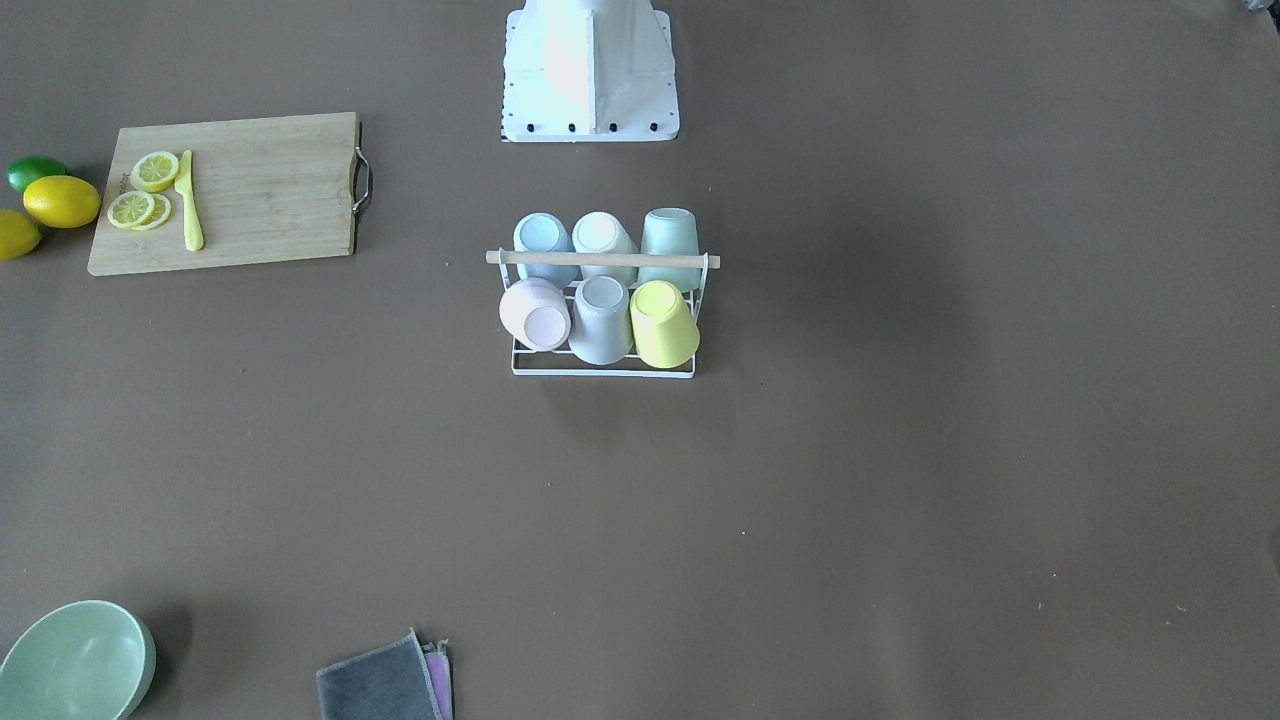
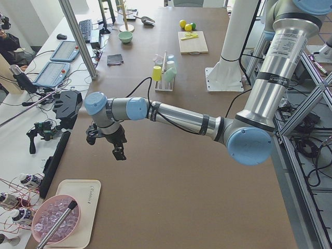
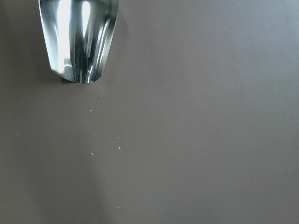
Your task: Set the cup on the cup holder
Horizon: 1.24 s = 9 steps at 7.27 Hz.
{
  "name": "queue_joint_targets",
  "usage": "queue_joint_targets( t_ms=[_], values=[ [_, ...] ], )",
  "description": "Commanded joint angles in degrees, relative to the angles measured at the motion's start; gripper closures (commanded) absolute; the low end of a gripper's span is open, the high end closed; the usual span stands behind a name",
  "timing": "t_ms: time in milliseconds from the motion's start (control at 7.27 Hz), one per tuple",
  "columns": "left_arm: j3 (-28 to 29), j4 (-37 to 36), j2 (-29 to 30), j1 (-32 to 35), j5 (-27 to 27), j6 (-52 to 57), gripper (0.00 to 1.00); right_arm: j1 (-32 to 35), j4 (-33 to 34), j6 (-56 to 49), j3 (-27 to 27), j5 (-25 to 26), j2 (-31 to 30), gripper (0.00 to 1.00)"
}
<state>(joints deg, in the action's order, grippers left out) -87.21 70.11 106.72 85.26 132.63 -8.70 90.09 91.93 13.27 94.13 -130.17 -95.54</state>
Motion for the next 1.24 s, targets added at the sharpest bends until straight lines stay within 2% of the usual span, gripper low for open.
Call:
queue_joint_targets(
  t_ms=[0,413,550,826,1101],
  values=[
    [-1.56,-1.3,-4.66,2.61,0.52,0.79,0.02,0.0,0.0,0.0,0.0,0.0,0.09,0.0],
    [-2.79,-0.33,-7.22,2.89,0.35,0.79,0.02,0.0,0.0,0.0,0.0,0.0,0.0,0.0],
    [-6.45,-0.15,-11.15,2.89,0.35,0.7,0.02,0.0,0.0,0.0,-0.09,0.09,0.0,0.0],
    [-7.11,1.33,-14.08,2.71,0.18,0.7,0.02,0.0,0.0,0.0,-0.18,0.0,0.0,0.0],
    [-4.91,9.73,-16.35,2.8,0.0,0.79,0.02,0.0,0.0,0.0,-0.18,0.0,0.0,0.0]
  ],
)
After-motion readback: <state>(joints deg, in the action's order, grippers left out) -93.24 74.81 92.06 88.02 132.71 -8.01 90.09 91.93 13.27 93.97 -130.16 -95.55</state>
